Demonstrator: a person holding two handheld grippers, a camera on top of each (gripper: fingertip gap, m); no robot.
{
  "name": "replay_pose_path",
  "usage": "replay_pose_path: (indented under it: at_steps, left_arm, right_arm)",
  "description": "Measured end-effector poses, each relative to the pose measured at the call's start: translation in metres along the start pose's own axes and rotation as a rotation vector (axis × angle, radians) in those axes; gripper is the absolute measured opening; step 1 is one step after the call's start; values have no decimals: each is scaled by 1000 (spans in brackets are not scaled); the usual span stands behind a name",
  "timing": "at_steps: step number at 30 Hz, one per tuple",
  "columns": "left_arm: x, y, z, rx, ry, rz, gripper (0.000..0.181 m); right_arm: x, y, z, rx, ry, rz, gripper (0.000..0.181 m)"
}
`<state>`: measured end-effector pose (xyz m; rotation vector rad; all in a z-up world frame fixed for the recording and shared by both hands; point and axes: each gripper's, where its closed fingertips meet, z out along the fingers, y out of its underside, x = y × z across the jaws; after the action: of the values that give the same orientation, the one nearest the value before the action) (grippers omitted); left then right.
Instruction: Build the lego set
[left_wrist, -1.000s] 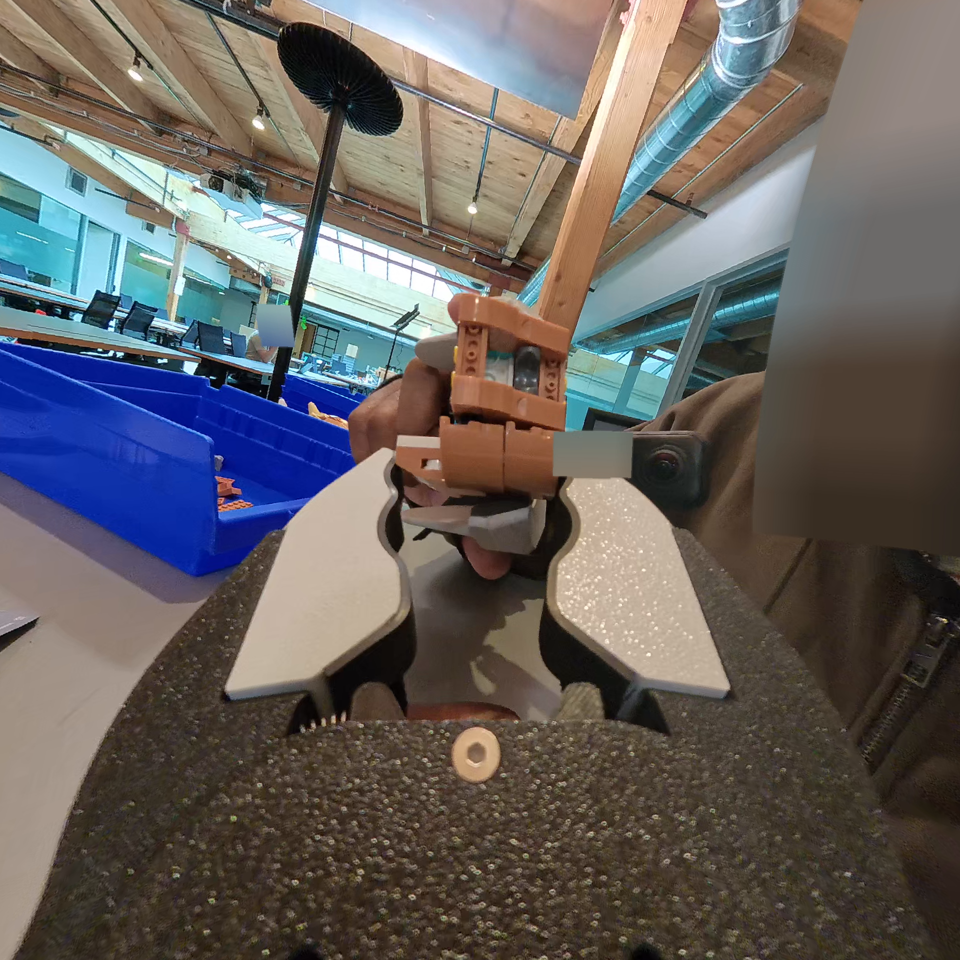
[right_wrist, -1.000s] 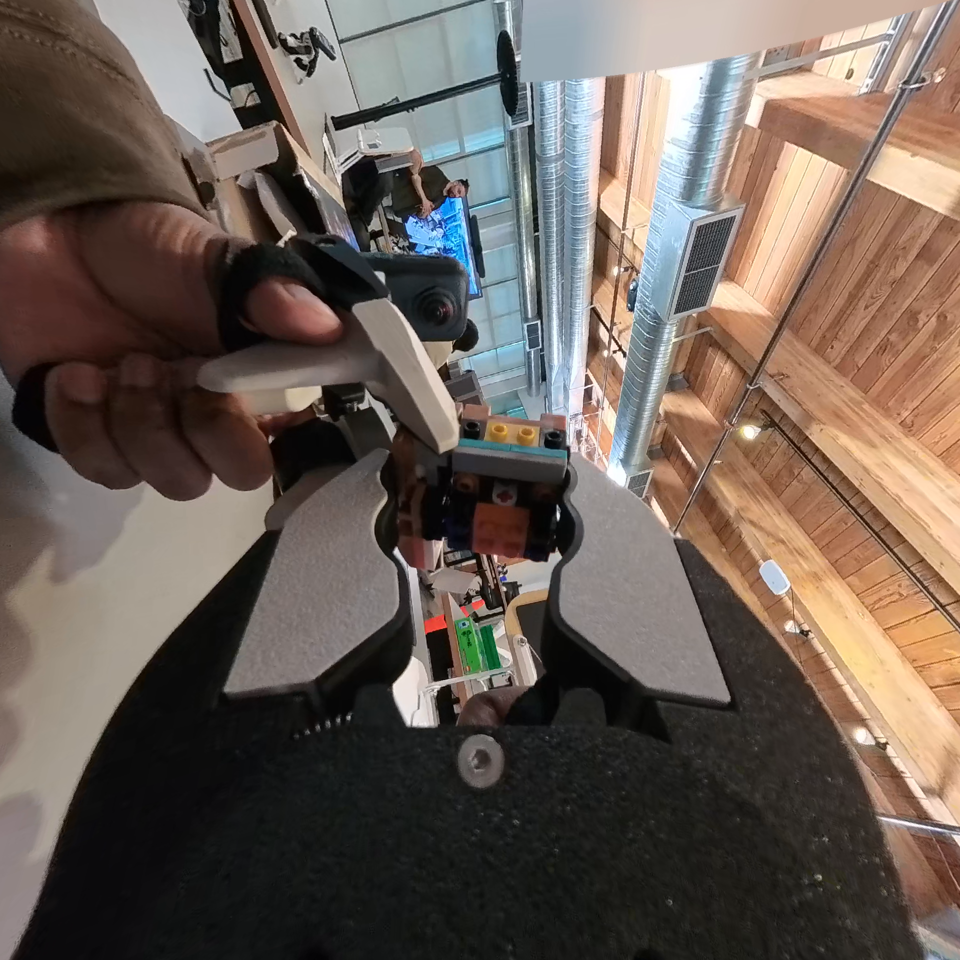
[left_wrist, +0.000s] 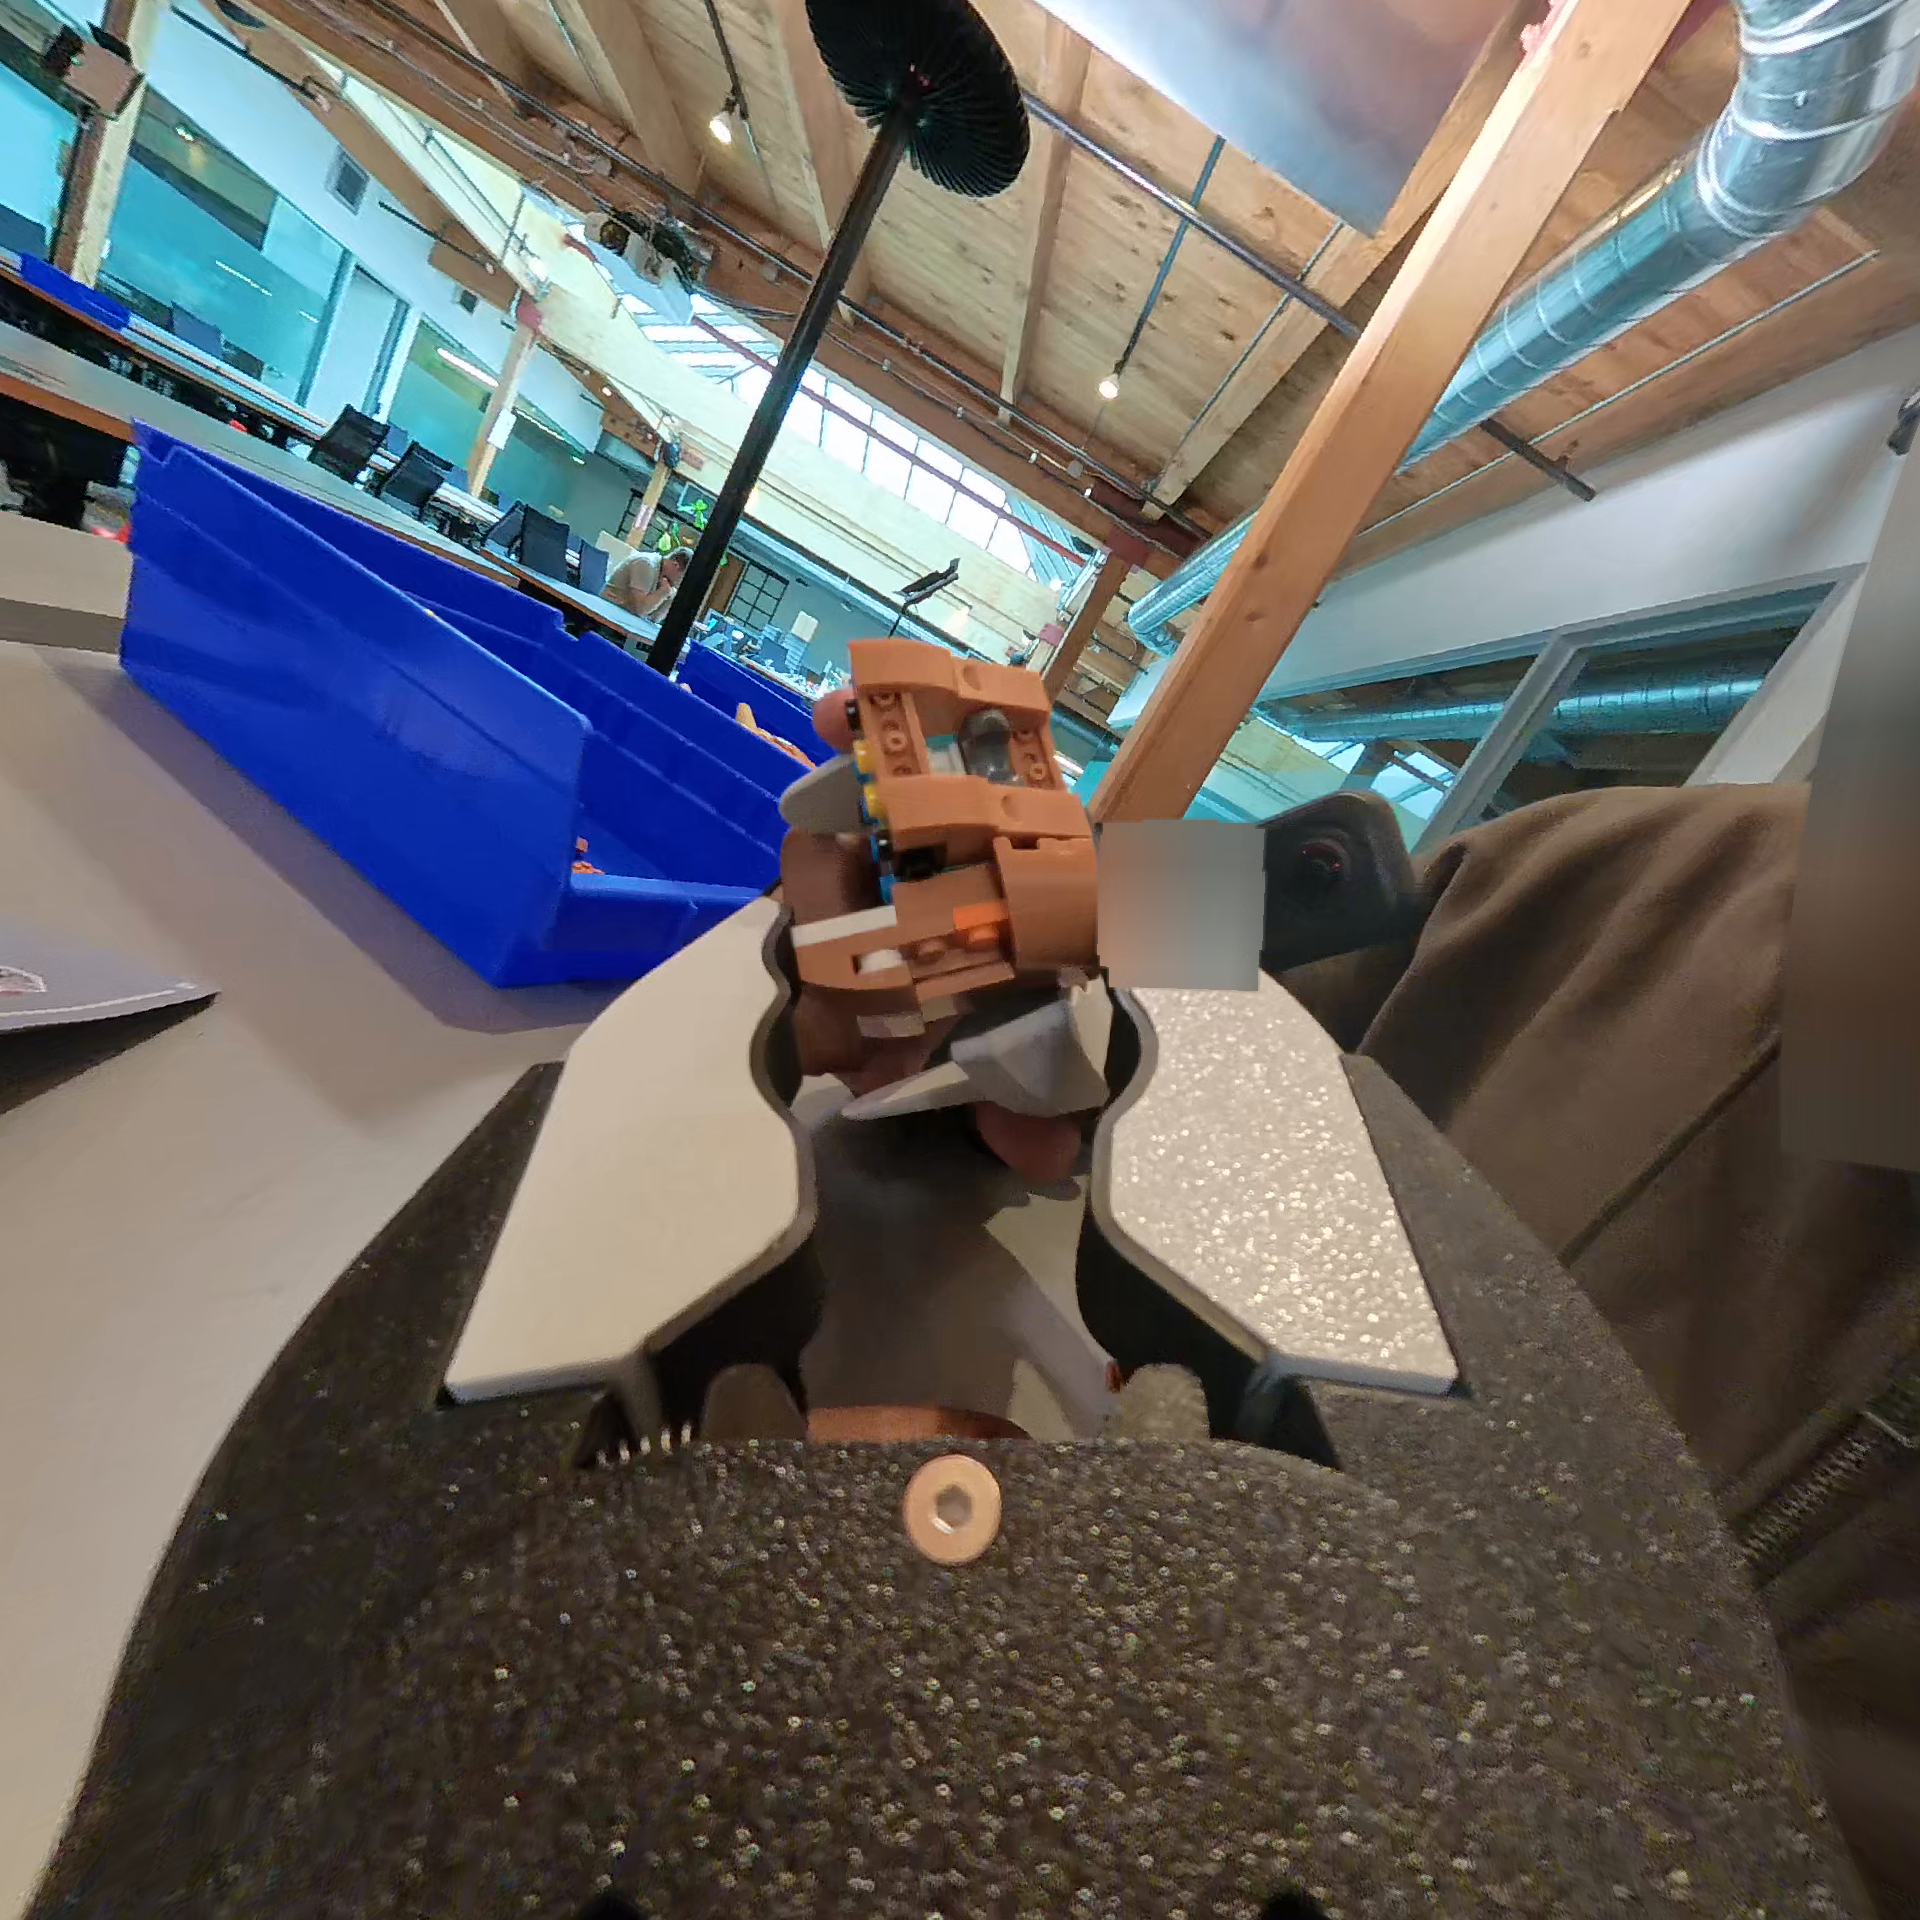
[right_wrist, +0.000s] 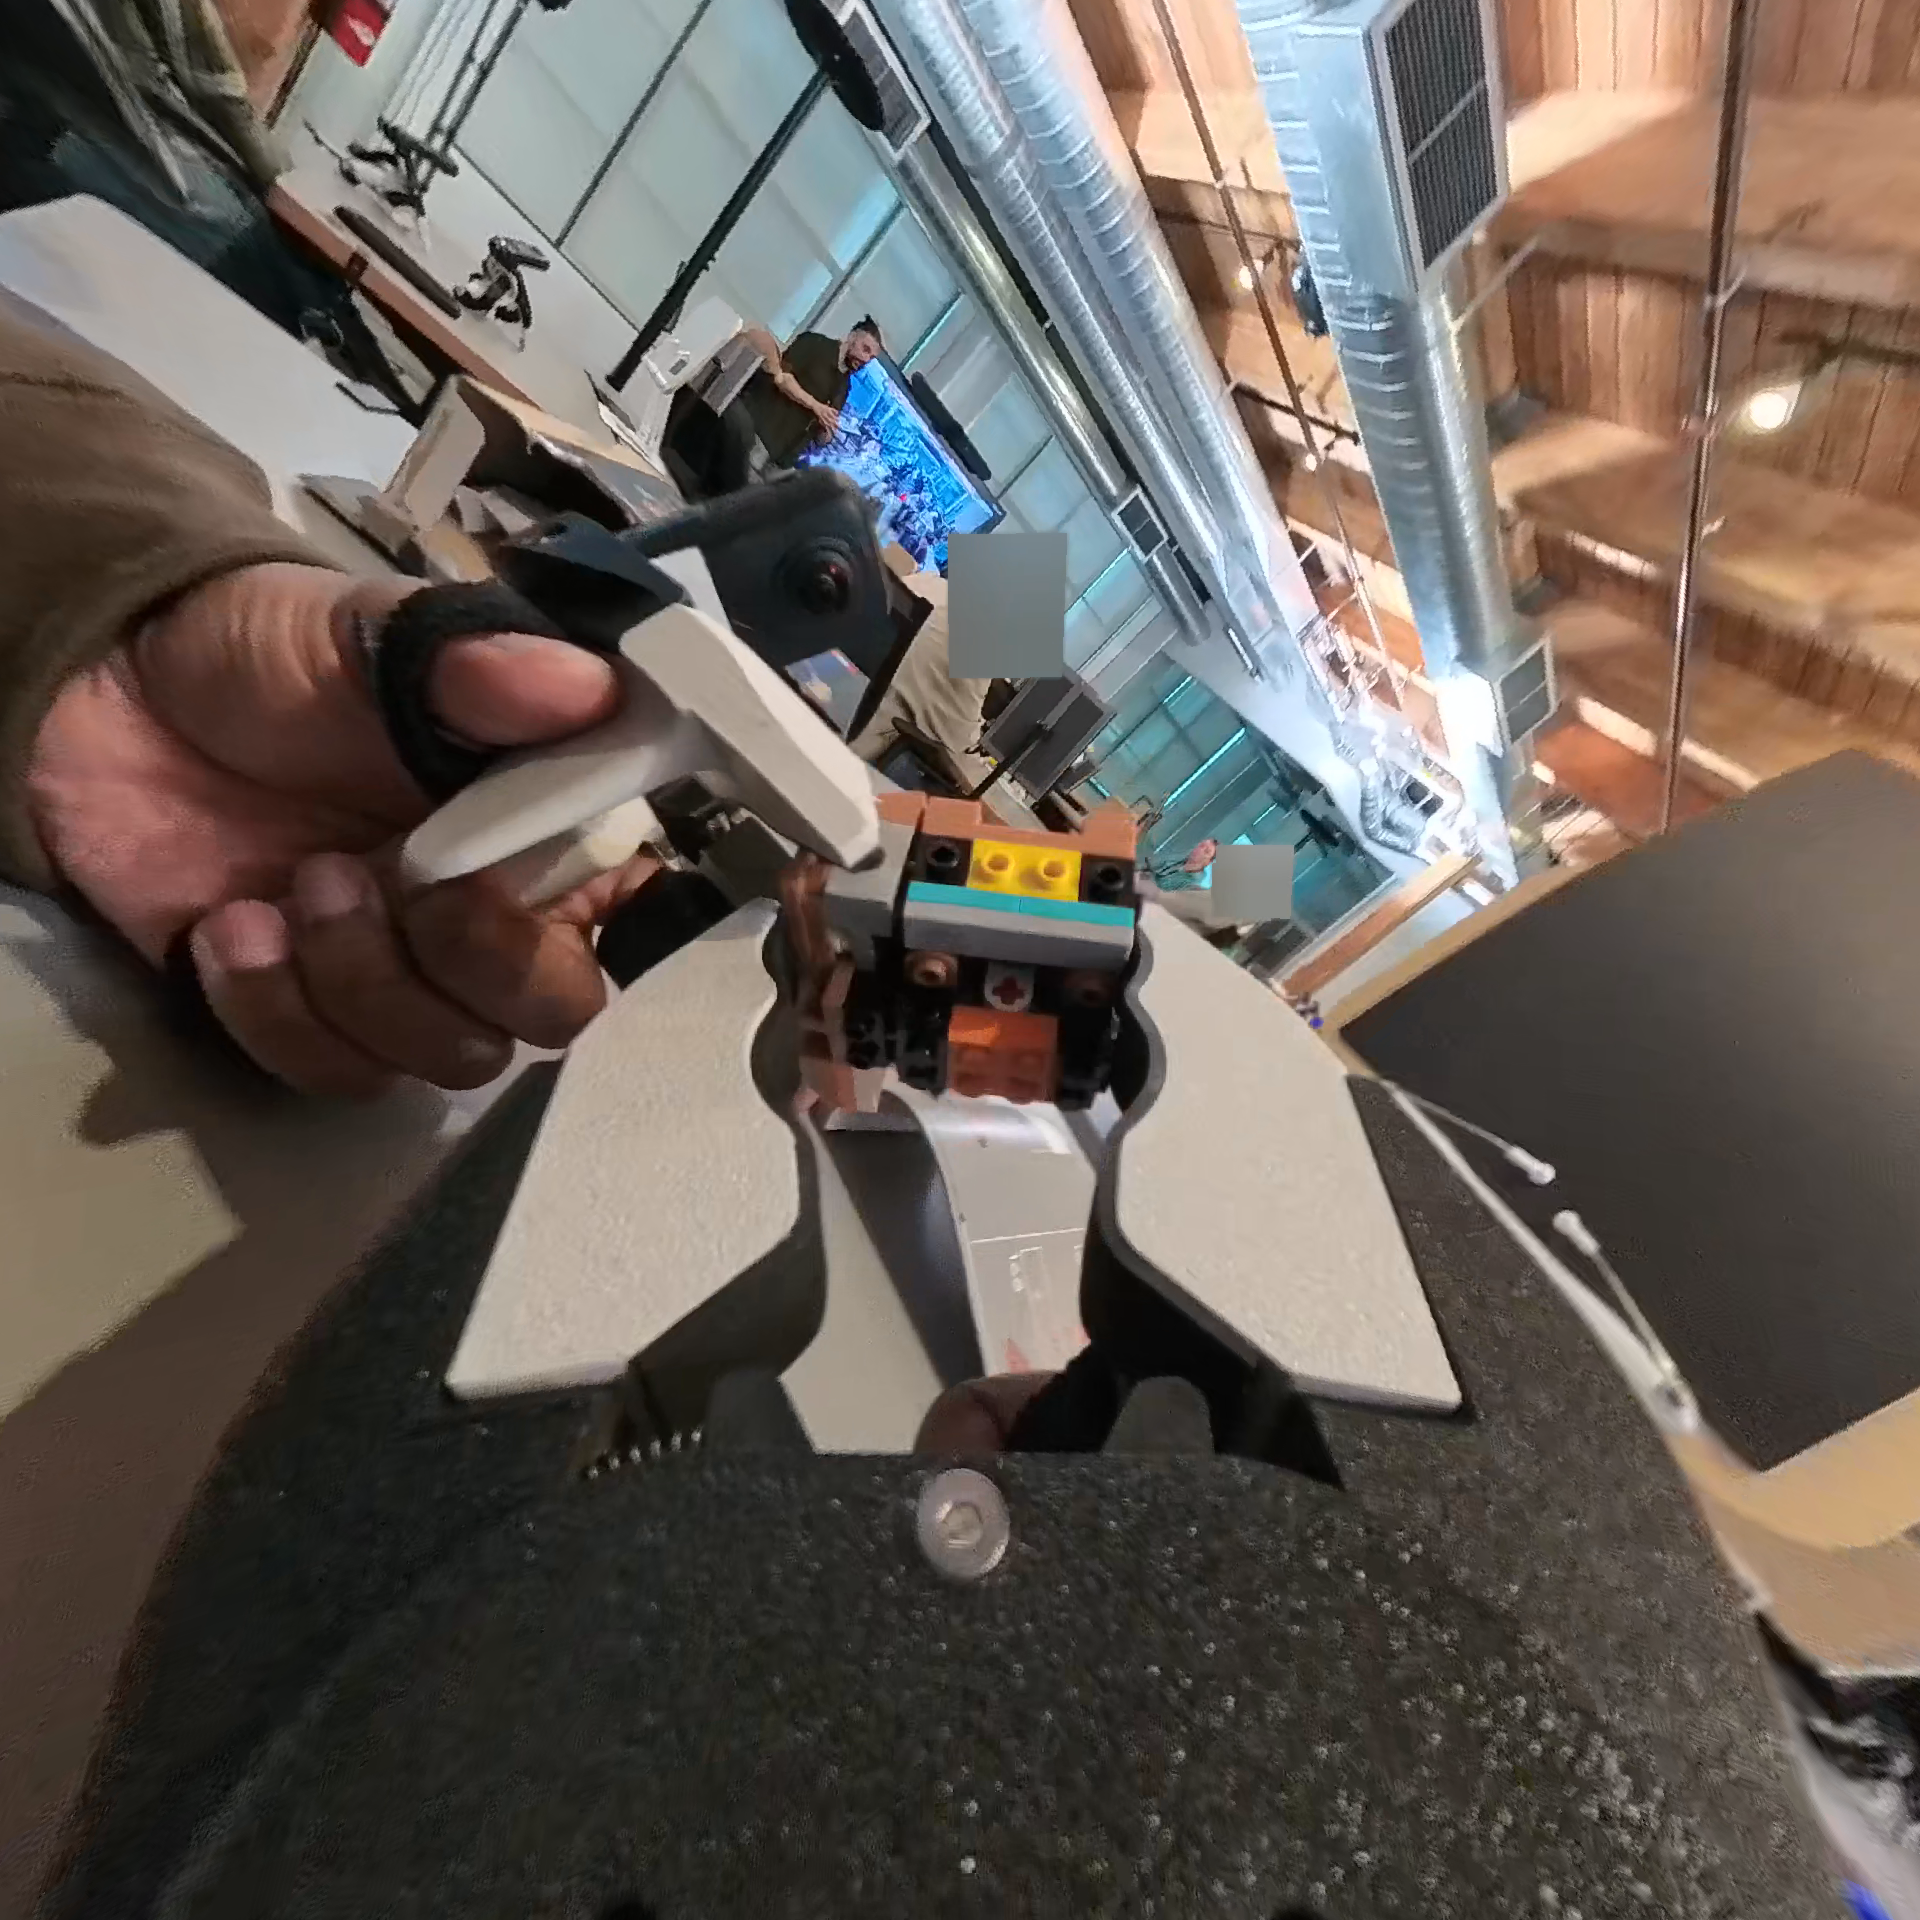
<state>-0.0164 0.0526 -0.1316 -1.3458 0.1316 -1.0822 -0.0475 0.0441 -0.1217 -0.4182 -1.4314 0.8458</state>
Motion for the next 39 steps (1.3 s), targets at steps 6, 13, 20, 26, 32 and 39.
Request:
replay_pose_path:
  at_steps: [6,13,20,26,32,39]
  left_arm:
    - [-12,-2,-1,11,-37,-56,53]
    - [-16,0,0,-16,-80,-54,50]
    - [-19,0,-2,-12,-107,-64,45]
    - [-26,-5,-10,-19,-143,-53,45]
    - [-39,-14,-24,-90,-204,117,46]
    - [-33,-1,-22,-252,-88,333,49]
  right_arm:
    - [2,16,-1,2,-55,241,58]
    - [0,26,-1,-17,-131,488,58]
    - [-7,28,0,-46,-221,787,57]
    - [-6,30,1,-70,-280,987,57]
    - [-16,38,-1,-172,-326,920,57]
    - [-27,50,-5,-284,-365,838,57]
